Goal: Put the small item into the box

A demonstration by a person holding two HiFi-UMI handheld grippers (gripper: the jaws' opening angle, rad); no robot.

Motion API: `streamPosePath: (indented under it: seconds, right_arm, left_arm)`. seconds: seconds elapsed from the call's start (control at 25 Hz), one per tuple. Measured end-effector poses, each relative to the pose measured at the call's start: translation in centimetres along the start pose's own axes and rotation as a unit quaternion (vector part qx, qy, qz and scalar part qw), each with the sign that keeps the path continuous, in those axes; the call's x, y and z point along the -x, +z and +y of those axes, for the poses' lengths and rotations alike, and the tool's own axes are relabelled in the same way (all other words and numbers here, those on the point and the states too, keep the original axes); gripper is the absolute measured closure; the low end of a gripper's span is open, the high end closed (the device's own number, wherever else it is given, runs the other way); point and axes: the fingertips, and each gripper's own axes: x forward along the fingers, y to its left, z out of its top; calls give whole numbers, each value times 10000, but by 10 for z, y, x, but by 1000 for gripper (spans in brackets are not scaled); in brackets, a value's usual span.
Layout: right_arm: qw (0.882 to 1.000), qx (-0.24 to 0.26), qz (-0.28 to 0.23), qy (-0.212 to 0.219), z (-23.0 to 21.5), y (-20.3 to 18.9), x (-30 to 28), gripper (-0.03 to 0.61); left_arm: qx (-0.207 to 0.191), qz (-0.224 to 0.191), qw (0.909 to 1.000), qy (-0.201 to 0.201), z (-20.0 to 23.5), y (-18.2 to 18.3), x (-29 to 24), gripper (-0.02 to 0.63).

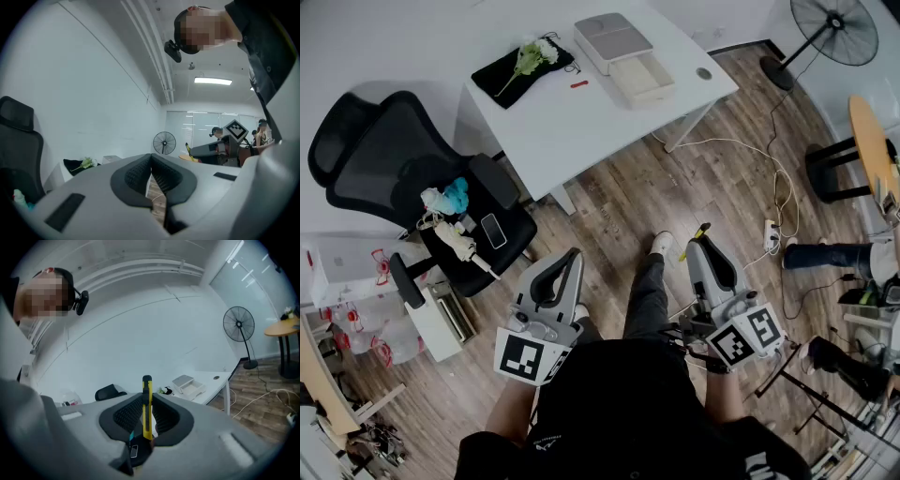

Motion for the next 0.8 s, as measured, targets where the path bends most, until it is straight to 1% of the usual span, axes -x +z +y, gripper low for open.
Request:
streamPosePath:
  seconds: [0.08, 0.16, 0.28, 0.4, 0.52, 0.64, 0.8]
  right_arm:
    - [9997, 227, -79, -48, 41, -10, 19, 511]
    - [9988, 441, -188, -66, 77, -16, 39, 511]
    - [9967, 742, -286, -137, 108, -21, 70, 511]
    - [9964, 770, -337, -138, 118, -26, 108, 511]
    - [9963, 768, -390, -59, 119, -28, 146, 511]
    - [9961, 769, -418, 52, 119, -31, 185, 511]
    - [9959, 756, -488, 74, 109, -36, 235, 511]
  left_arm:
    - [172, -66, 9998, -22, 2, 3, 35, 609]
    - [265, -115, 9995, -138, -3, 7, 65, 609]
    - [301, -200, 9984, -432, -27, 14, 92, 609]
    - [205, -327, 9973, -623, -64, 24, 109, 609]
    - [139, -421, 9970, -627, -104, 28, 123, 609]
    - [87, -314, 9978, -578, -142, 19, 136, 609]
    - [-69, -245, 9972, -705, -196, 8, 146, 609]
